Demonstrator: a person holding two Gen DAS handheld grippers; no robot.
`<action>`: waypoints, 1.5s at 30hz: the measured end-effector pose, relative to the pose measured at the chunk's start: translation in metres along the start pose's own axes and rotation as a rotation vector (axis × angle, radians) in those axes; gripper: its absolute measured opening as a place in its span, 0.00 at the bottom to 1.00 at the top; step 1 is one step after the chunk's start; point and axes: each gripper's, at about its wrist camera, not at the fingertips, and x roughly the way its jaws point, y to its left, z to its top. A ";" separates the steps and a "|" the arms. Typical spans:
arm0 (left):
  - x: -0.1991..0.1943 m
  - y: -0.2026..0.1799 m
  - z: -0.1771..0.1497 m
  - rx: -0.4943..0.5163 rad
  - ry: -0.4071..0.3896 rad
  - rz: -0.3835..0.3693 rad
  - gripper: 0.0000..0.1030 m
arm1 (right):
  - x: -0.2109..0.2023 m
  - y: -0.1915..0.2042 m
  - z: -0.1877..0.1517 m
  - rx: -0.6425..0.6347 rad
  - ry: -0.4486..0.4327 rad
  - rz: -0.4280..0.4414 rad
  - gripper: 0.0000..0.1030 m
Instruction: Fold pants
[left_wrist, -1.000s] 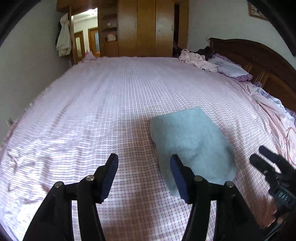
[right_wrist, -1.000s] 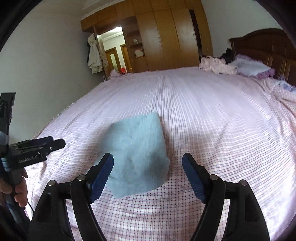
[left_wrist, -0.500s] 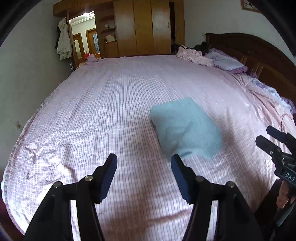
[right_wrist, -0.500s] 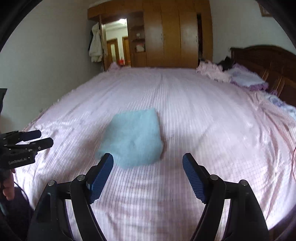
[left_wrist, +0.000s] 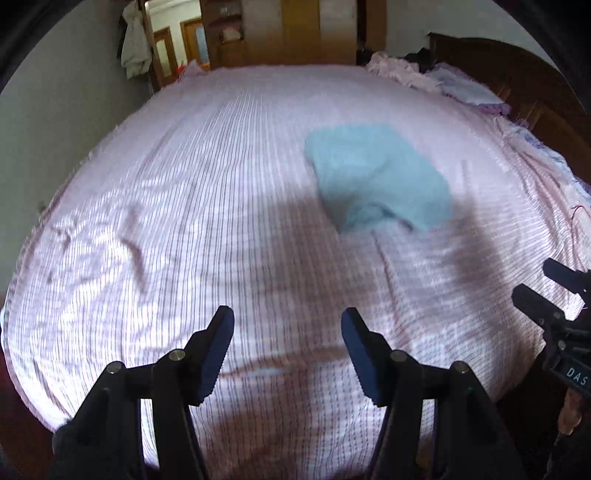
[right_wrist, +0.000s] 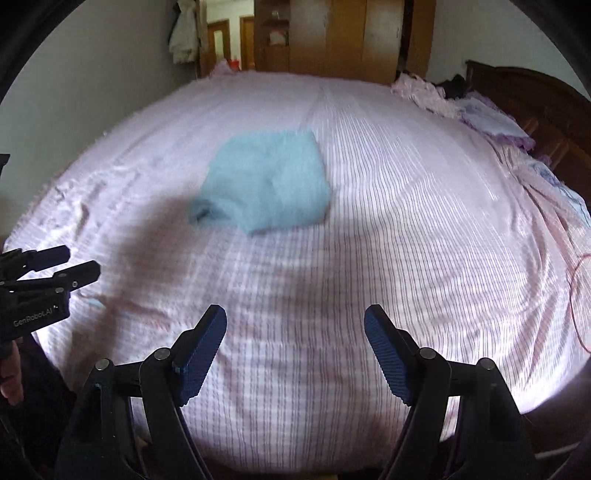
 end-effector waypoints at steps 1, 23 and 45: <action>0.003 0.001 -0.003 -0.006 0.013 0.000 0.62 | 0.001 0.000 -0.003 0.005 0.006 -0.009 0.70; 0.054 0.010 -0.028 -0.037 0.067 0.023 0.62 | 0.063 -0.011 -0.020 0.045 0.059 -0.044 0.95; 0.148 0.021 0.046 -0.006 -0.041 0.044 1.00 | 0.186 -0.031 0.081 -0.015 0.012 -0.091 0.95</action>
